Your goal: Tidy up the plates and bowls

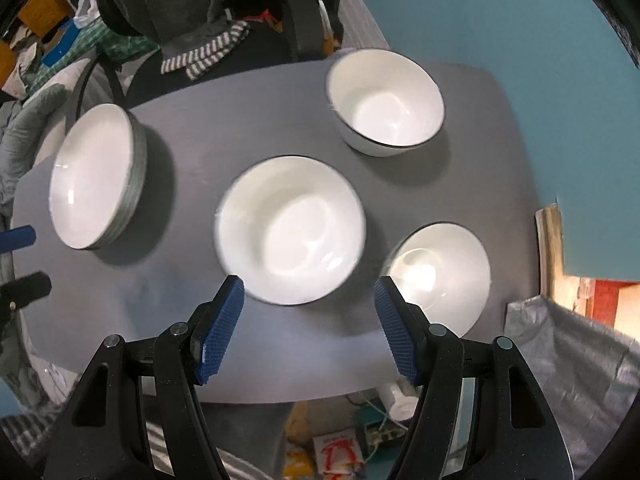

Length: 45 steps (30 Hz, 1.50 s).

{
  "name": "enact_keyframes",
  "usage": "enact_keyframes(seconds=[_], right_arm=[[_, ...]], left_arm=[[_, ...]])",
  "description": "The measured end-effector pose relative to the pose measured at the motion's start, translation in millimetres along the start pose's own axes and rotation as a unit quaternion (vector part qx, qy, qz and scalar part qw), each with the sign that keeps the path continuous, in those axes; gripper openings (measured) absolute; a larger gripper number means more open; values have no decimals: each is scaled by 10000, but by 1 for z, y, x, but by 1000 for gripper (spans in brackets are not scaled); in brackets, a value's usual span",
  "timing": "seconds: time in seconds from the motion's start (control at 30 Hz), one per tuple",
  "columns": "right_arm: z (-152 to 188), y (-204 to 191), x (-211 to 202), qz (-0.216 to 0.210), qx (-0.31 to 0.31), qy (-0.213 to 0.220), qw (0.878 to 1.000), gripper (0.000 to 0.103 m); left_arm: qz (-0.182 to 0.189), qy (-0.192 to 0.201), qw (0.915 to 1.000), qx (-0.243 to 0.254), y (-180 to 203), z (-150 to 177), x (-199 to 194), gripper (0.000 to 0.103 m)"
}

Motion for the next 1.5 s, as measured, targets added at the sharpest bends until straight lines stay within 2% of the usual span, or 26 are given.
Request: enact_keyframes(seconds=[0.17,0.37,0.53,0.73,0.97,1.1,1.17,1.27,1.33,1.37,1.5], right_arm=[[-13,31,17,-136,-135,-100,9998,67],[-34,47,37,-379,-554,-246,9974,67],[-49,40,50,-649,-1004,-383,9921,67],[-57,32,67,-773,-1439,-640,9845,67],[-60,29,74,-982,-1520,-780,9804,66],[-60,32,85,-1033,-1460,-913,9796,56],[-61,31,89,-1051,-1471,-941,9790,53],[-59,29,94,-1041,-1516,-995,9779,50],[-58,27,96,-1061,-1532,-1020,9772,42],[-58,25,97,-1085,-1535,-1047,9766,40],[-49,24,103,-1182,-1525,-1107,9749,22]], left_arm=[[36,-168,9997,-146,39,-16,26,76],[-274,-362,9986,-256,71,-34,62,76],[-295,-520,9955,-729,72,-43,83,76],[-229,-640,9886,-1341,62,-52,101,76],[-283,-765,9847,-1538,59,-54,116,76],[-280,-831,9831,-1606,59,-54,123,76],[-269,-879,9825,-1619,60,-54,127,70],[-298,-1000,9818,-1587,61,-55,134,56],[-324,-1036,9811,-1599,61,-55,136,44],[-319,-1047,9807,-1619,60,-54,138,42],[-302,-1050,9788,-1733,57,-53,140,31]])
Point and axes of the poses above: each gripper's, at about its wrist camera, not at the fingertips, and x roughly the way its jaws point, y to its right, z to its underside, the point moved 4 cm from there along x, roughly the way its jaws point, and after that the axes turned 1 degree about -z, right-handed, at the moved point
